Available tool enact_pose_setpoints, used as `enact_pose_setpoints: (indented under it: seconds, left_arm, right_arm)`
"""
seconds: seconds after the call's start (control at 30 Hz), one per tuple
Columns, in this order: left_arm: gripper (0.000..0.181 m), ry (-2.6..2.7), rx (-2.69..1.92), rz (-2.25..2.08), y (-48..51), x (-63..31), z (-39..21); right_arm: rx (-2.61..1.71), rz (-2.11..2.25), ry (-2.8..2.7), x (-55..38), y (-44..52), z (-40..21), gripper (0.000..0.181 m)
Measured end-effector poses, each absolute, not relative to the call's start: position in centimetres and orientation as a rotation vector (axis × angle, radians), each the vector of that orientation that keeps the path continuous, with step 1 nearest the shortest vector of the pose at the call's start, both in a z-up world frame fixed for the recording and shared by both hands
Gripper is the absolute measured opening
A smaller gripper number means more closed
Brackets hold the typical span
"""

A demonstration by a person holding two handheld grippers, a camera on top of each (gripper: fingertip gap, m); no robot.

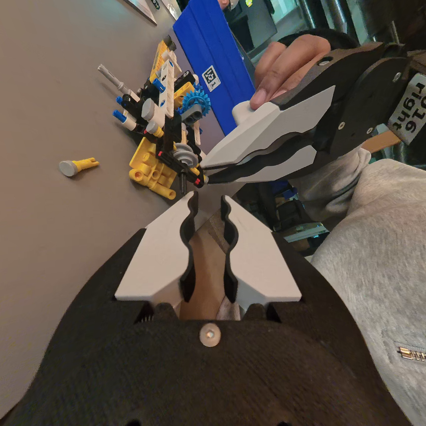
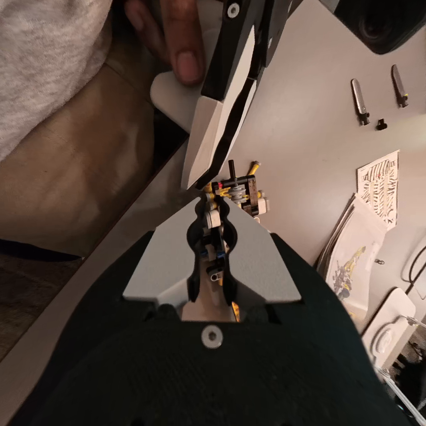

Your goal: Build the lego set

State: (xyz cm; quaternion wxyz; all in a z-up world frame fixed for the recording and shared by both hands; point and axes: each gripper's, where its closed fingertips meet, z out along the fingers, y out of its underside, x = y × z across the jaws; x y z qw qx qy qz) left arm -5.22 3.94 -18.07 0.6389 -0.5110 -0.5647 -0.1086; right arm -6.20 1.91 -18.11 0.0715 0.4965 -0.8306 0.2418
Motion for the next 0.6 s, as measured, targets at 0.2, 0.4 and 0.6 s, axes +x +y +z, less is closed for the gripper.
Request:
enact_pose_setpoints:
  seconds: [0.2,0.4,0.6]
  left_arm:
    - [0.031,-1.3,-1.178,-0.219,3.99,-5.35,-17.93]
    - [0.035,-1.295,-1.172,-0.22,4.02,-5.38,-17.8]
    - [0.035,-1.284,-1.17,-0.222,4.0,-5.37,-17.78]
  right_arm:
    - [1.489,0.705,-2.608,-6.13,1.74,-18.23,0.009]
    - [1.493,0.664,-2.694,-6.12,1.55,-18.4,0.009]
    - [1.492,0.607,-2.745,-6.07,1.57,-18.46,0.01]
